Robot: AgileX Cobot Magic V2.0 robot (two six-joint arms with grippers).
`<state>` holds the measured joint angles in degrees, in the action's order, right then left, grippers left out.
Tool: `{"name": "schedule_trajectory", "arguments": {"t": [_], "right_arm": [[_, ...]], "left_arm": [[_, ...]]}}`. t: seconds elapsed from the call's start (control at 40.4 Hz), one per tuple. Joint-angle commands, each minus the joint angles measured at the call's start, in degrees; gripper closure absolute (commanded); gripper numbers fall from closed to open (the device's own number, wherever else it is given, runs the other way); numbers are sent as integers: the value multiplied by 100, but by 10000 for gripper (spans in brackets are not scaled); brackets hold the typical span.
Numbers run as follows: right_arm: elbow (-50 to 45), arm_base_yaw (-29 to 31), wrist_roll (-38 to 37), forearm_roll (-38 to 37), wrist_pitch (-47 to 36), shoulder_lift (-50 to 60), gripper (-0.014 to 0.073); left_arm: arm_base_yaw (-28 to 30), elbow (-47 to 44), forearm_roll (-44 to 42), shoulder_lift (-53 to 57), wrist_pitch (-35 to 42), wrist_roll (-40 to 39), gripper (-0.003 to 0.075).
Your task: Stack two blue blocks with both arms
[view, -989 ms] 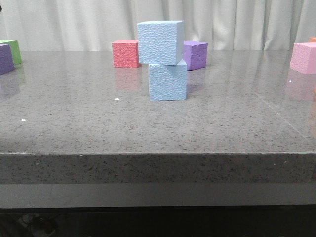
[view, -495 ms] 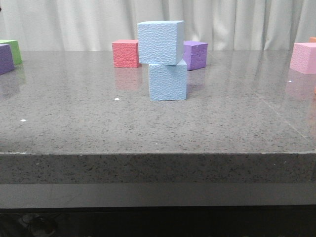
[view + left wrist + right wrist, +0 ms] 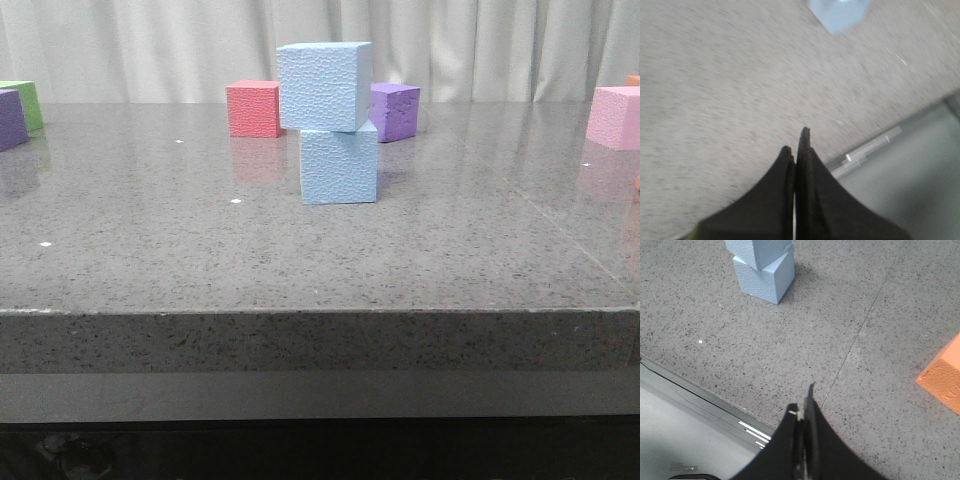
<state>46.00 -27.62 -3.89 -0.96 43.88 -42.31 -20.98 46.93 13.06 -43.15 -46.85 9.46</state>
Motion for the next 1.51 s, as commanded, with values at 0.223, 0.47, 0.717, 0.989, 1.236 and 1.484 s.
{"name": "schedule_trajectory", "arguments": {"t": [0.223,0.47,0.717,0.989,1.236,1.484], "right_arm": [[141,43,51,-16,-341,26,663],[141,43,51,-16,-341,26,663],[141,43,51,-16,-341,26,663],[141,43,51,-16,-335,26,663],[141,43,51,-16,-335,26,663],[141,43,51,-16,-329,26,663]], "left_arm": [[1347,-2116,96,2182,2748,-22,739],[1598,-3606,106,3601,3623,-22,739],[1598,-4198,106,4066,3957,-22,739],[1598,-4531,-564,4167,4381,-628,739],[1598,-4948,-1507,4492,4685,-1817,739],[1598,-4938,-1264,4491,4685,-1329,739]]}}
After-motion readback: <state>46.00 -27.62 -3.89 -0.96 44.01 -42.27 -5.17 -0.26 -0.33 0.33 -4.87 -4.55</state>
